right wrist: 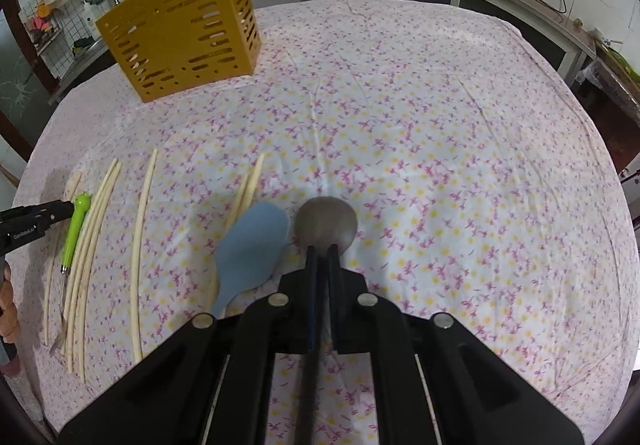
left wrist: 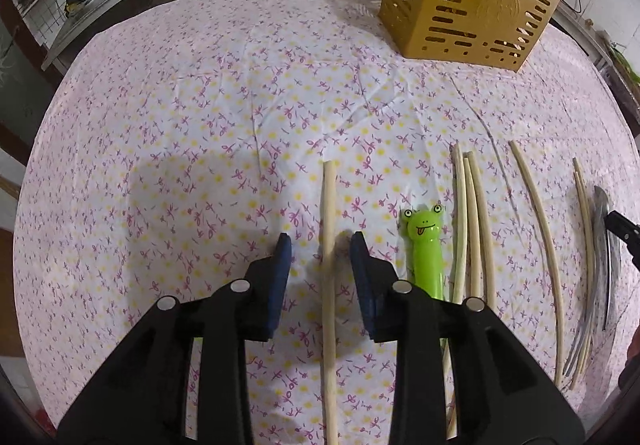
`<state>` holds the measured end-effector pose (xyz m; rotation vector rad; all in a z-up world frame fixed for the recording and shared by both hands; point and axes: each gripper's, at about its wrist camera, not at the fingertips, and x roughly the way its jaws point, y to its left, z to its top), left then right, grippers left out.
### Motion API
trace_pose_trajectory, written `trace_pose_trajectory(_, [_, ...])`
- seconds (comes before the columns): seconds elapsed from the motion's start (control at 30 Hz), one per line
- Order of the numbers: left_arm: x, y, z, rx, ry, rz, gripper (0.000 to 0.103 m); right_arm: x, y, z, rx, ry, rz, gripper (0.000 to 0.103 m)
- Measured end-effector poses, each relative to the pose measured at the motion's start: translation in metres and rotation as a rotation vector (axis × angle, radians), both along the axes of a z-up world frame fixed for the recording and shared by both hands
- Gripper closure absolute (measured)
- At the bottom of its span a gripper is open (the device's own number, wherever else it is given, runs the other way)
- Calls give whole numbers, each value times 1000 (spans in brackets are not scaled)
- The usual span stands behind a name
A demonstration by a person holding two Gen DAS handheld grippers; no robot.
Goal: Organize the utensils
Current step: 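Lift the grey spoon with the right tool while the left tool lifts the chopstick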
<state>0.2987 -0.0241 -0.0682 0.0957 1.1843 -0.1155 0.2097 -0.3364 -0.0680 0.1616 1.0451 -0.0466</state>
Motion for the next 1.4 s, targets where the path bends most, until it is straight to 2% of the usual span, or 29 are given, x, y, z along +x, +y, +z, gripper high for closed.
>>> trace_pose_trajectory(0.27, [5,-8,-1,12,12,-4,75,9,1,-1,-24,49,17,96])
trace_pose_trajectory(0.47, [10,-7,-4,2,20,-5,75,11,4,-1,-3,72,10,94])
trace_pose_trajectory(0.53, [11,-7,-5,2,19,-8,75,11,3,-4,-5,84,1,81])
trace_pose_trajectory(0.57, [11,-7,-5,5,18,-10,74,12,4,-7,-2,94,8,71])
trace_pose_trajectory(0.6, [10,-7,-5,9,16,-14,74,12,5,-8,-3,90,15,71])
trace_pose_trajectory(0.8, [8,-6,-7,2,20,-17,74,15,2,-8,-1,84,2,73])
trace_pose_trajectory(0.87, [9,-5,-7,1,20,-16,75,16,3,-8,-20,89,6,79])
trace_pose_trajectory(0.93, [10,-2,-6,9,17,-13,81,15,2,-7,-17,87,5,84])
trace_pose_trajectory(0.97, [10,-1,-6,9,15,-7,82,15,2,-7,-18,82,4,92])
trace_pose_trajectory(1.03, [10,2,-5,13,11,2,91,14,0,-7,-9,75,3,93])
trace_pose_trajectory(1.13, [10,4,-4,15,6,-1,97,11,0,-6,-9,59,4,94])
trace_pose_trajectory(1.27, [5,9,0,0,-3,12,99,5,1,-1,-12,25,4,94])
trace_pose_trajectory(1.4, [-1,12,5,-14,-26,14,99,-5,1,12,3,-52,-3,94])
